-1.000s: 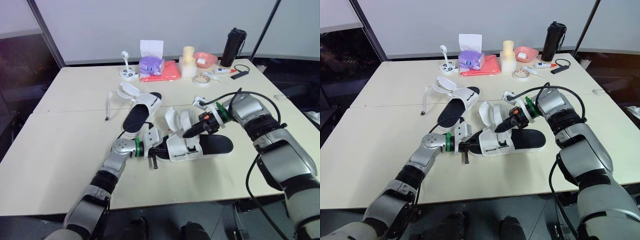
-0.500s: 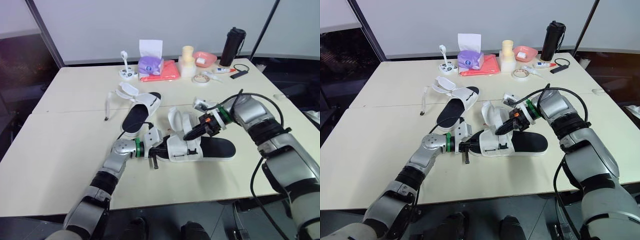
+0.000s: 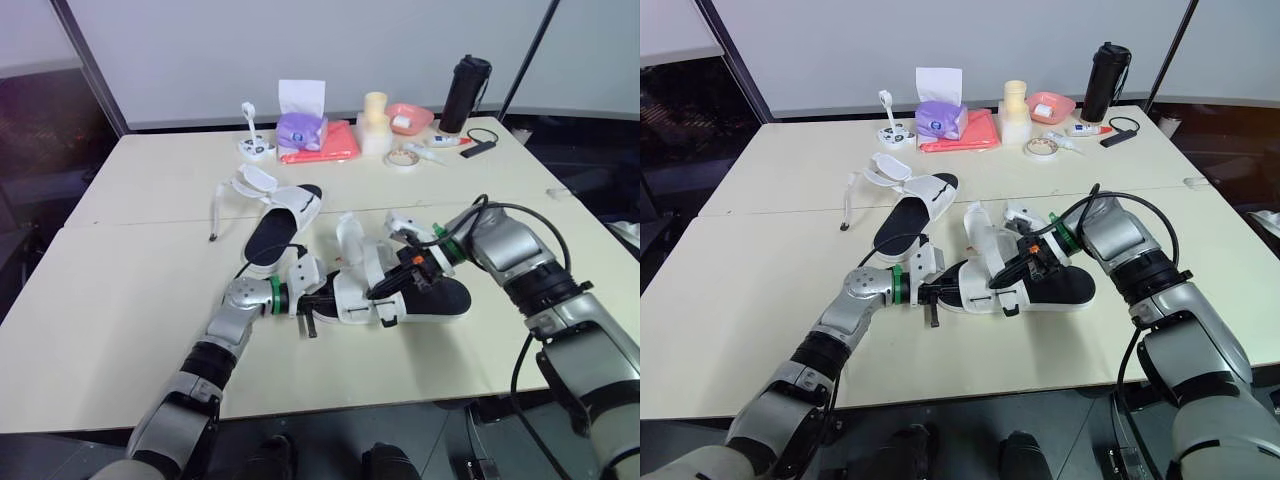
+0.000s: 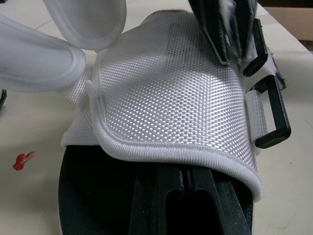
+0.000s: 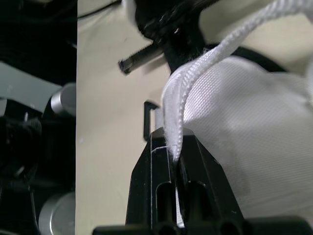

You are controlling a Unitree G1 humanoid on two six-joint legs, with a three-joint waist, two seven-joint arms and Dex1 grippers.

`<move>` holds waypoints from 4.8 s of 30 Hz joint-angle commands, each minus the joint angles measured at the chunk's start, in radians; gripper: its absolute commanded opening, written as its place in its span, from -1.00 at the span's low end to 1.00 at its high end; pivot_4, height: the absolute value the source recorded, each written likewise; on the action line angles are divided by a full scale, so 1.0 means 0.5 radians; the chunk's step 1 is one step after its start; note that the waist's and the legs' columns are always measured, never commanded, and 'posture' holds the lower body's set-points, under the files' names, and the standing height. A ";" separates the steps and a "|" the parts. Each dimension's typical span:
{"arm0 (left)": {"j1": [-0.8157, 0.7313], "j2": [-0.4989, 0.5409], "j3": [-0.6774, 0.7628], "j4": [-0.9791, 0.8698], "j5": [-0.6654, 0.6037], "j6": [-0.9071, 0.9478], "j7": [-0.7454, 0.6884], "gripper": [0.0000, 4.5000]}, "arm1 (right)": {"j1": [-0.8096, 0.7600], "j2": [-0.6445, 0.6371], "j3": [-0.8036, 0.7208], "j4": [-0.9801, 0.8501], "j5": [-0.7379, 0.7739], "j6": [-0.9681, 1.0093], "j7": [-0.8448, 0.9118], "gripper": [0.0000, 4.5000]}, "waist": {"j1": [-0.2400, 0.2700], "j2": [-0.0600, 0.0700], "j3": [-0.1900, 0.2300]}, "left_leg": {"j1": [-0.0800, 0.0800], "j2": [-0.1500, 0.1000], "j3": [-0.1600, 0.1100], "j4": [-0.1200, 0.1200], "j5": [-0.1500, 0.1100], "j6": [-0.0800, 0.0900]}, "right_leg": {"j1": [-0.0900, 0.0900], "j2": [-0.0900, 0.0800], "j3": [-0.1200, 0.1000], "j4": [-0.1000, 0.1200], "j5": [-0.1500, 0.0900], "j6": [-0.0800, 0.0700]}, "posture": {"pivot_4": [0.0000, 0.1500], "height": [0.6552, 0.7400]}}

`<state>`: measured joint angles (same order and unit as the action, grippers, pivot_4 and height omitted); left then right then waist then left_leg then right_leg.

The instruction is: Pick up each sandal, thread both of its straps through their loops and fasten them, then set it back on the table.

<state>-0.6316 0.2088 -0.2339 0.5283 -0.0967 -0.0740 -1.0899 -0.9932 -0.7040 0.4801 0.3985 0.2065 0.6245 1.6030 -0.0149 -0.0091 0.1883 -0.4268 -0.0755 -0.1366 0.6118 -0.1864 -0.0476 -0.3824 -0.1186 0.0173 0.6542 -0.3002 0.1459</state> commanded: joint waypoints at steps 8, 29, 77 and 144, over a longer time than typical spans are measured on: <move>0.008 -0.013 -0.054 0.079 0.038 0.017 -0.019 -1.00 | 0.131 -0.176 -0.107 -0.363 -0.078 0.058 -0.077 0.32 | 0.007 0.000 0.000 | 0.000 0.000 0.000 0.002 0.000 0.000 | 0.002 0.000 0.000 0.000 0.000 0.000 | 1.00 1.00; -0.020 -0.071 -0.045 0.130 0.035 -0.023 0.011 -1.00 | 1.125 -0.568 -0.871 -1.698 0.525 1.134 -0.785 1.00 | 0.052 -0.002 0.000 | -0.001 0.002 0.001 0.003 -0.001 0.001 | 0.005 -0.001 -0.001 -0.005 0.000 0.000 | 1.00 1.00; 0.006 -0.059 -0.053 0.078 0.032 0.003 0.024 -1.00 | 1.506 -0.430 -0.608 -1.713 0.860 0.989 -1.177 -0.99 | 0.050 -0.002 0.000 | 0.001 0.002 0.001 0.003 0.000 0.002 | 0.007 0.000 -0.002 -0.006 0.000 -0.001 | 1.00 1.00; 0.031 -0.060 -0.049 0.027 0.025 0.035 0.051 -1.00 | 0.166 0.223 -1.025 -0.427 0.550 0.886 -2.139 0.97 | 0.040 -0.001 0.000 | 0.000 0.001 0.000 0.001 -0.001 0.002 | 0.005 0.000 -0.002 -0.006 0.001 -0.002 | 1.00 1.00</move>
<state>-0.6320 0.1798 -0.2406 0.5375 -0.0963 -0.0694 -1.0651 -0.8882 -0.5875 -0.0093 0.1820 0.4915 1.0931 0.5285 0.0052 -0.0095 0.1884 -0.4269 -0.0748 -0.1365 0.6121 -0.1867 -0.0464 -0.3801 -0.1185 0.0164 0.6510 -0.2997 0.1451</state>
